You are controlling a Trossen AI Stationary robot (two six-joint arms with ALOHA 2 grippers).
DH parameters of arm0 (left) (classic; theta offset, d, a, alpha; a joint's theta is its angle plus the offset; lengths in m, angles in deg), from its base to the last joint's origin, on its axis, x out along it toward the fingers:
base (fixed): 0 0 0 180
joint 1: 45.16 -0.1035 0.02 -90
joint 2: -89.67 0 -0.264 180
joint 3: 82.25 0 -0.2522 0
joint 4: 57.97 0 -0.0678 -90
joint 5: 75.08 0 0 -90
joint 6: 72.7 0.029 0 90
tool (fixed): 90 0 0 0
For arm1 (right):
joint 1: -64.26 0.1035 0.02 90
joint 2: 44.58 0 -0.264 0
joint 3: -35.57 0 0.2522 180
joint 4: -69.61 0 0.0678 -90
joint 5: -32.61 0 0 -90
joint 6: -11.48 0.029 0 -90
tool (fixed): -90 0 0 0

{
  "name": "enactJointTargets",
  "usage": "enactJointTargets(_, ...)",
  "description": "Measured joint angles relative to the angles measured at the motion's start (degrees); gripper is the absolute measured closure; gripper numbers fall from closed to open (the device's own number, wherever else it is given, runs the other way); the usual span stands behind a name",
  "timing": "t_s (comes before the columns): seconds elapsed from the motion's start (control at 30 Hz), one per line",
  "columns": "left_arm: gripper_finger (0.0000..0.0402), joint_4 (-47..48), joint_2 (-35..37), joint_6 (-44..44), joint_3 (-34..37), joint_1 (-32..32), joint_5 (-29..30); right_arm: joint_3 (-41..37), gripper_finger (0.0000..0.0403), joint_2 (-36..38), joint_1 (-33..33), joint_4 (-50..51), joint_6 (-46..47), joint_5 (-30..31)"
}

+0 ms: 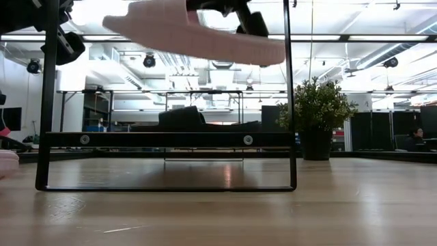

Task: Pick and place slides into the shelf
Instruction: Put the right light pink slide on the shelf

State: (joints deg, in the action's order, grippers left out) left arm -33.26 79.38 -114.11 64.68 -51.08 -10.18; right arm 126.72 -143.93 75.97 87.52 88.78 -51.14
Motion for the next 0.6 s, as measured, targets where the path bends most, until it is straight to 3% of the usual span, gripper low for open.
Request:
enactJointTargets(0.2, 0.0402, -1.22, -0.03, -0.20, 0.00, -0.01, 0.00, 2.89, 0.0394, 2.64, 0.15, 3.22, -3.60, -3.12)
enactJointTargets(0.4, 0.0402, -4.43, -0.01, -0.20, 0.00, 0.01, 0.00, 11.60, 0.0394, 3.28, -0.04, 18.42, -11.49, -4.45)
enactJointTargets(0.6, 0.0402, -4.72, -0.06, -0.31, 0.00, 0.00, 0.00, 17.75, 0.0394, 3.28, -1.45, 25.94, -18.09, -13.09)
